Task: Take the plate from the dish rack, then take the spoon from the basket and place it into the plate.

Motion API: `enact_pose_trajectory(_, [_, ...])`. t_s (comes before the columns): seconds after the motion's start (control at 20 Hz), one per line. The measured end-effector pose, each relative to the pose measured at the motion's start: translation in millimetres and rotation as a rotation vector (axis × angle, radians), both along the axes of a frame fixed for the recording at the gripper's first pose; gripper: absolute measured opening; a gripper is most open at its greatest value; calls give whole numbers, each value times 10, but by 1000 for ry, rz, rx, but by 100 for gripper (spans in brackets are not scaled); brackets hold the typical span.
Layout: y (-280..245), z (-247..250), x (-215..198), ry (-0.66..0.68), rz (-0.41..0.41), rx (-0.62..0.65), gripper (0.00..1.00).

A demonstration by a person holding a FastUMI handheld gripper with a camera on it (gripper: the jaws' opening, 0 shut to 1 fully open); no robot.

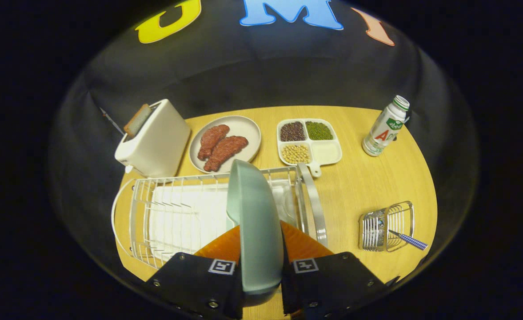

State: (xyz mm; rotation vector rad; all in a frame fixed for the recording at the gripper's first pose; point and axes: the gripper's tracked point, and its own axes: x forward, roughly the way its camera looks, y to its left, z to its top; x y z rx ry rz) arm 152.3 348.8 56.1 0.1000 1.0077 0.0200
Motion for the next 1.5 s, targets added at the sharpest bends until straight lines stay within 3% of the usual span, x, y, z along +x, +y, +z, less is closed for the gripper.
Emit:
enact_pose_trajectory(0.15, [-17,6,10,-5,-21,-3,30])
enact_pose_trajectory(0.75, [-69,413,39,-57,-25,-208,30])
enact_pose_trajectory(1.15, [-247,777,-224,-100,2,-116,30])
enact_pose_trajectory(1.5, [-728,938,-864,-66,25,9,30])
